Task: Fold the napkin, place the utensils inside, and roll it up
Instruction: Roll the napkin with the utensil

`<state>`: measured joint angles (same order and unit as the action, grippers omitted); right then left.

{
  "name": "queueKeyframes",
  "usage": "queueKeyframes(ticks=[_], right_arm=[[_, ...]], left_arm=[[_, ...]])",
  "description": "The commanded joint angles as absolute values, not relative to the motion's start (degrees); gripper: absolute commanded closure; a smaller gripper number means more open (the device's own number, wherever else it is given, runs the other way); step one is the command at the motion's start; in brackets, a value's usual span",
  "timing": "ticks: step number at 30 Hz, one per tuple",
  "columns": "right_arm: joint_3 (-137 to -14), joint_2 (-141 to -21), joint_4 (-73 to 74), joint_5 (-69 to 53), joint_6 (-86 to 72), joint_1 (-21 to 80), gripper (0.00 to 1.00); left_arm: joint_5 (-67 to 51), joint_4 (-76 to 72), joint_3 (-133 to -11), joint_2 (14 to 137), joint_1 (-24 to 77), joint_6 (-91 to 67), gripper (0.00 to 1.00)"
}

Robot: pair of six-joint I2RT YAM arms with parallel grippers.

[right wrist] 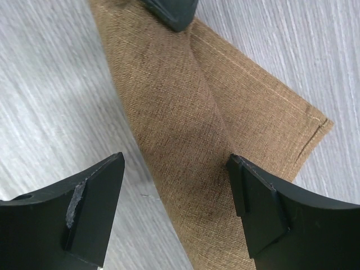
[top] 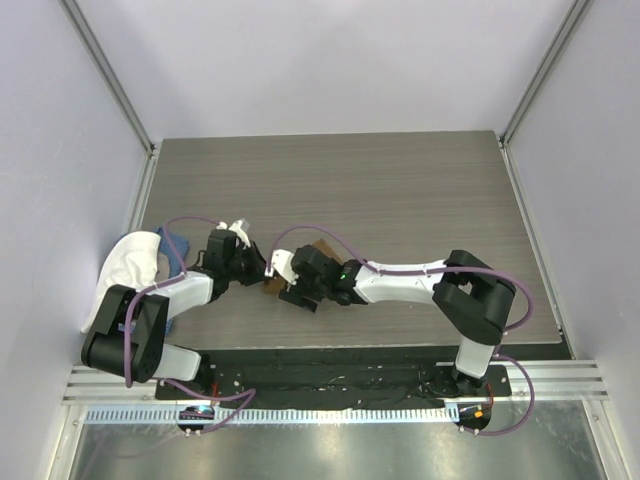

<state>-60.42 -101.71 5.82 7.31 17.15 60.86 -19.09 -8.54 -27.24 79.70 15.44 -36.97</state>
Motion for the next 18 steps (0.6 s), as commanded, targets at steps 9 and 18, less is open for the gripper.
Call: queueKeyframes(ticks=[9,18], right_arm=[[-59.2,-102.3,3.1,11.2,19.9,61.3,0.21],[-61.4,-101.5,4.7,14.1,22.7,62.1,0.18]], left_arm=[[-19.0,-4.4,-28.7,79.5,16.3,-34.5,0.94],[-18.5,-3.0,-29.4,78.6,16.9,-34.0,0.95]])
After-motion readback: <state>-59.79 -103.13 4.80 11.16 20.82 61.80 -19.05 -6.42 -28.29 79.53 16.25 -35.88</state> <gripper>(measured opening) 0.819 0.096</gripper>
